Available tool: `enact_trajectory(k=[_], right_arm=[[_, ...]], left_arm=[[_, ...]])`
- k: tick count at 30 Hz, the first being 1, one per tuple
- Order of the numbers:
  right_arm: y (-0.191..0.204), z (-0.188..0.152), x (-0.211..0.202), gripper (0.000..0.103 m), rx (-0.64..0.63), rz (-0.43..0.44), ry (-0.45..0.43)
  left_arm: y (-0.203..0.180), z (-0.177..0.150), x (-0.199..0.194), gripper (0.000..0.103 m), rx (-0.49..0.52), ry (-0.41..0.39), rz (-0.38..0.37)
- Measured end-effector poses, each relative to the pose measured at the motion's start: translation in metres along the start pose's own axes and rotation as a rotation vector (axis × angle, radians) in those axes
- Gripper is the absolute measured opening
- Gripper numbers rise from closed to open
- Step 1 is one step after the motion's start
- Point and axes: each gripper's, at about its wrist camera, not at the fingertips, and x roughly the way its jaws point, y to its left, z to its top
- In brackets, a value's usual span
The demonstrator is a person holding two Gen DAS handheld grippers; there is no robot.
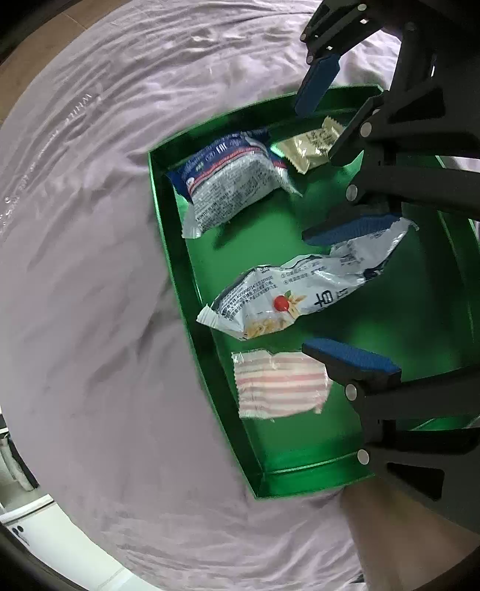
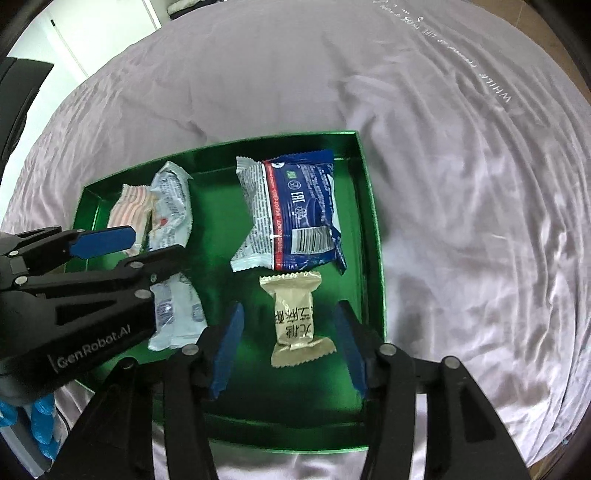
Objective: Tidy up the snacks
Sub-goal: 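Open both tools to release the bars into the green tray, then move both open tools away from the tray toward the remaining snacks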
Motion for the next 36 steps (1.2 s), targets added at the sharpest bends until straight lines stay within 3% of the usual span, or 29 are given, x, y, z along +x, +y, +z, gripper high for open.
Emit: enact_trajectory(k=[6, 12, 14, 17, 24, 28, 31, 33, 36], right_arm=[[-0.009, -0.014, -0.037, 0.056, 0.043, -0.023, -0.041], [-0.017, -0.04, -0.096, 0.057, 0.074, -0.048, -0.097], [-0.016, -0.048, -0.112, 0.058, 0.086, -0.05, -0.115], [-0.016, -0.069, -0.139, 0.079, 0.102, -0.051, -0.151], [0.015, -0.121, -0.186, 0.08, 0.109, -0.116, -0.177], [0.053, -0.161, -0.217, 0.08, 0.119, -0.148, -0.17], [0.084, -0.189, -0.23, 0.08, 0.137, -0.121, -0.147], [0.107, -0.201, -0.23, 0.08, 0.119, -0.115, -0.125], [0.144, -0.215, -0.227, 0.08, 0.09, -0.082, -0.09]], left_arm=[[-0.006, -0.003, -0.034, 0.046, 0.004, -0.06, -0.001], [-0.017, -0.019, -0.1, 0.046, 0.021, -0.134, -0.041], [-0.024, -0.034, -0.121, 0.046, 0.043, -0.155, -0.054], [-0.023, -0.055, -0.157, 0.047, 0.093, -0.184, -0.078], [-0.029, -0.112, -0.223, 0.047, 0.241, -0.246, -0.198], [-0.006, -0.154, -0.266, 0.047, 0.339, -0.296, -0.253], [0.024, -0.186, -0.291, 0.047, 0.4, -0.304, -0.254], [0.059, -0.213, -0.303, 0.047, 0.431, -0.314, -0.216], [0.114, -0.24, -0.31, 0.047, 0.378, -0.296, -0.17]])
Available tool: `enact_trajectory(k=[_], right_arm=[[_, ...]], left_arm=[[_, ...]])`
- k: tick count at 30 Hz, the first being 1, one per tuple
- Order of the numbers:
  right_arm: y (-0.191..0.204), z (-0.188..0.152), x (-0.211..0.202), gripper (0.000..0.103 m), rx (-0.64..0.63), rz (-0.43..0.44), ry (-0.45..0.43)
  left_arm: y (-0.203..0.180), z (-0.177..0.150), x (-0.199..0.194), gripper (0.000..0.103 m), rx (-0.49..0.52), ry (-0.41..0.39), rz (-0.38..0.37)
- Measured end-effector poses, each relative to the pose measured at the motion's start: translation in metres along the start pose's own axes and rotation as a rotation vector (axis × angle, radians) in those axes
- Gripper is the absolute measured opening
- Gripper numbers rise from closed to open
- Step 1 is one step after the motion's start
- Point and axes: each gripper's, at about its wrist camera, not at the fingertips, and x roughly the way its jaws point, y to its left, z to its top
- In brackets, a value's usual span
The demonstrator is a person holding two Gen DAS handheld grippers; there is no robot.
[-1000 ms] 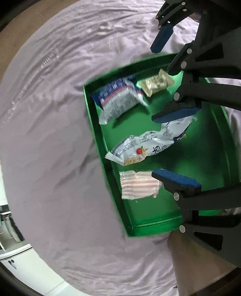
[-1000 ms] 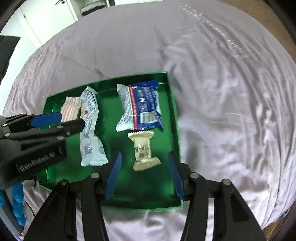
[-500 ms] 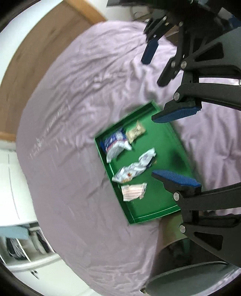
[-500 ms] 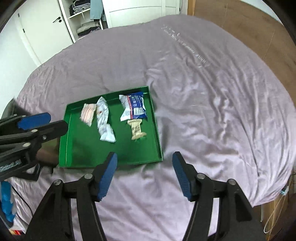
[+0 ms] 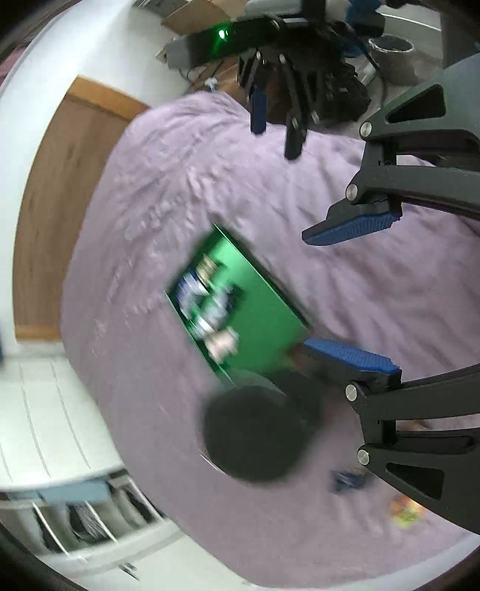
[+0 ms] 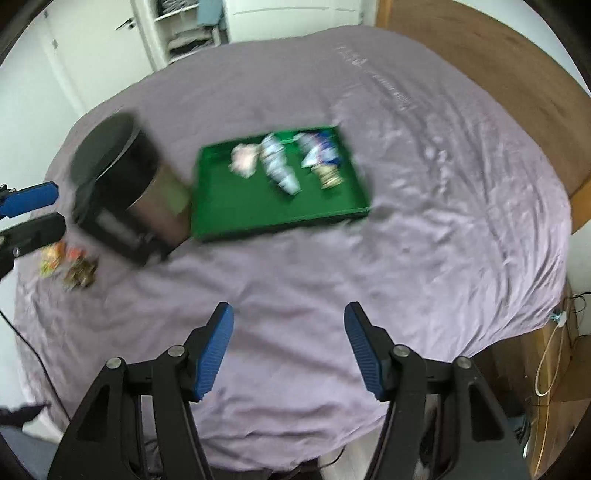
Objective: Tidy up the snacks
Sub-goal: 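Move both open tools away from the tray toward the remaining snacks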
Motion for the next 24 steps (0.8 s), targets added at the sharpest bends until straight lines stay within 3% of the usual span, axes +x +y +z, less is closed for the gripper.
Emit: enact_trajectory(k=[4, 13, 24], right_arm=[[0.056, -0.01, -0.005, 0.08, -0.078, 0.052, 0.025], [0.161, 0.005, -0.018, 0.08, -0.309, 0.16, 0.027], [0.248, 0.027, -0.034, 0.08, -0.499, 0.229, 0.002]], left_arm=[[0.056, -0.048, -0.018, 0.047, -0.083, 0.013, 0.092], [0.175, -0.145, -0.068, 0.047, -0.406, 0.0, 0.296], [0.243, -0.244, -0.131, 0.047, -0.662, -0.032, 0.438]])
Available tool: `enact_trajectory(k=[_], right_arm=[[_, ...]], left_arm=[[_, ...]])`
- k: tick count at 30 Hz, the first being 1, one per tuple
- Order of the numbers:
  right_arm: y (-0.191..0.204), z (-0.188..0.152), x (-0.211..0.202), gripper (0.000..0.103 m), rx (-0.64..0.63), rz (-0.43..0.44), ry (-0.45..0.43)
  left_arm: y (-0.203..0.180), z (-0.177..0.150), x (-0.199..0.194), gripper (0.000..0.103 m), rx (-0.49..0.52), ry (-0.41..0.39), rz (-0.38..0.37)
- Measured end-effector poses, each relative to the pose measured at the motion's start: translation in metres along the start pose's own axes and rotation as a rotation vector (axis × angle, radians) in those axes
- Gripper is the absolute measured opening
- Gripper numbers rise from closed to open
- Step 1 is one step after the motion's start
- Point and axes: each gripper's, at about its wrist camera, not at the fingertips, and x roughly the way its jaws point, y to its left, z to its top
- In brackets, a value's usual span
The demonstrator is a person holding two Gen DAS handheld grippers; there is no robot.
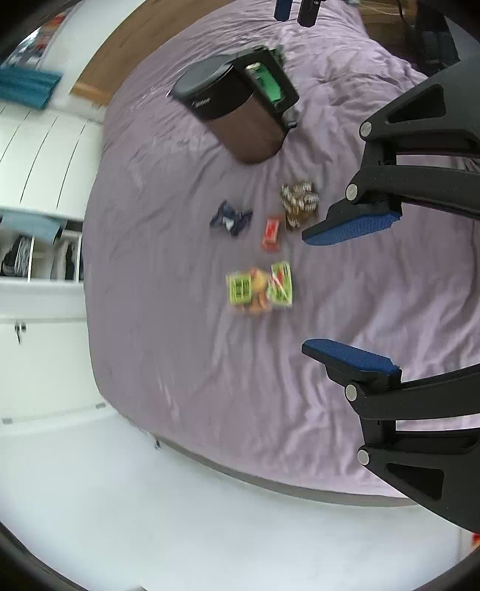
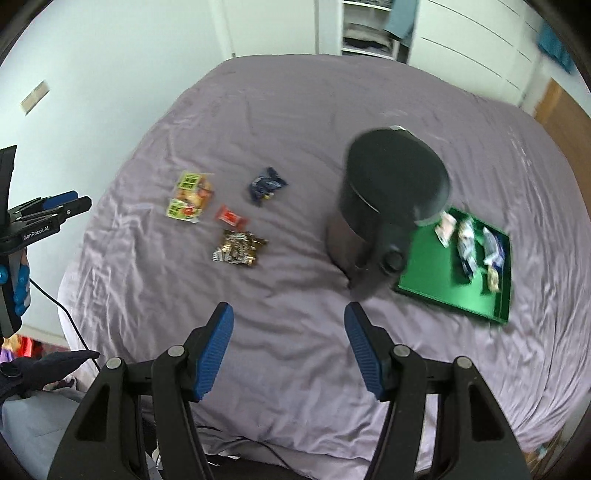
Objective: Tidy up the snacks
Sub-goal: 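Move both open tools away from the tray toward the remaining snacks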
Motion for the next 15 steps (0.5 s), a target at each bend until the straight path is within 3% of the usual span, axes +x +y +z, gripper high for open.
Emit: enact_trajectory(k=[13, 15], right_arm=[[0.067, 0.031, 0.013, 0.081, -0.155, 0.061, 0.011], [0.072, 0.033, 0.014, 0.086, -0.165, 0.07, 0.007]], left_arm=[[0.067, -0.037, -0.026, 0.047, -0.155, -0.009, 0.075], [0.072, -0.042, -0.031, 0.047, -0.168, -0.009, 0.086]])
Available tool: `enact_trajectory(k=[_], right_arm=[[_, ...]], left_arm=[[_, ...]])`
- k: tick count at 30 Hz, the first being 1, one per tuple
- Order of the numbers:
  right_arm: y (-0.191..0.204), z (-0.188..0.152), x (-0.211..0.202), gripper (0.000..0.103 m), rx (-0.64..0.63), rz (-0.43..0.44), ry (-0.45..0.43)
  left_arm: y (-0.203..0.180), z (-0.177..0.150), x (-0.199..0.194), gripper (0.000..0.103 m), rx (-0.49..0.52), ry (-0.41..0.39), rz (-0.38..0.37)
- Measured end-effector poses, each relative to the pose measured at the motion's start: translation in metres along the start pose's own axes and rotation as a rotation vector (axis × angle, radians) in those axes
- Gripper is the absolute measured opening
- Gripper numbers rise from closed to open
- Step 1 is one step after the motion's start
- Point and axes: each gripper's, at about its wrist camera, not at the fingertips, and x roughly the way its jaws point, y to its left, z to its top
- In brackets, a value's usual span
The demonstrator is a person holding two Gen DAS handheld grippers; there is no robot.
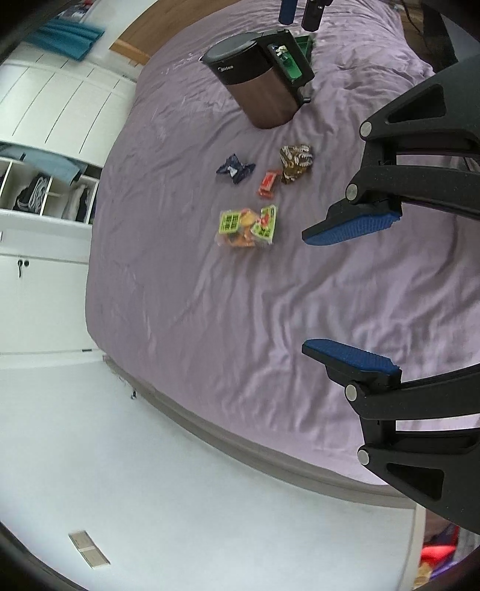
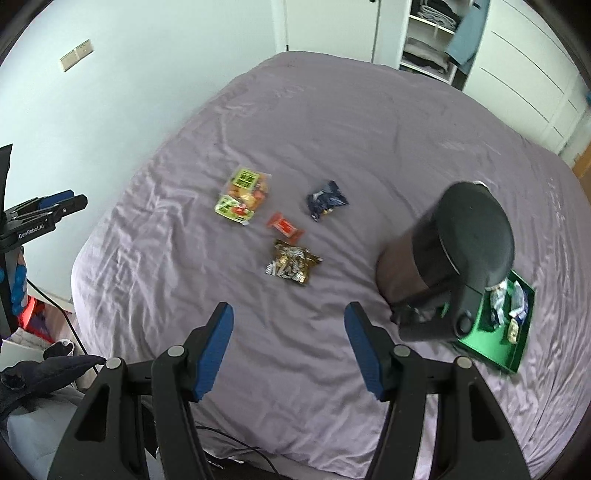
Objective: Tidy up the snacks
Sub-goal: 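Move both open tools away from the tray toward the remaining snacks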
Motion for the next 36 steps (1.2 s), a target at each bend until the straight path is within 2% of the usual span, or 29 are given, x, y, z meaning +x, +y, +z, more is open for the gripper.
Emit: enact_trajectory(k=[2, 3, 5, 19, 36], right_arm=[[0.004, 0.002, 0.001, 0.098, -0.007, 0.008, -0.006], [0.006, 0.003, 0.001, 0.099, -0.008, 0.01, -0.009], [0.009, 0.004, 0.002, 0.099, -0.007, 0.022, -0.01], [0.01, 0.0, 0.017, 0.099, 0.014, 0.053, -0.009], [-0.008, -0.009, 0.092, 0.103, 0.113, 0.079, 0.066]], left_arm=[[0.007, -0.003, -0.003, 0.047, -0.01, 0.001, 0.013], [0.009, -0.005, -0.005, 0.049, -0.015, 0.002, 0.019], [0.015, -0.008, -0.009, 0.053, -0.027, 0.001, 0.029], [0.021, -0.018, -0.005, 0.053, -0.014, 0.04, 0.06], [0.002, -0.027, 0.044, 0.053, 0.033, 0.169, 0.07]])
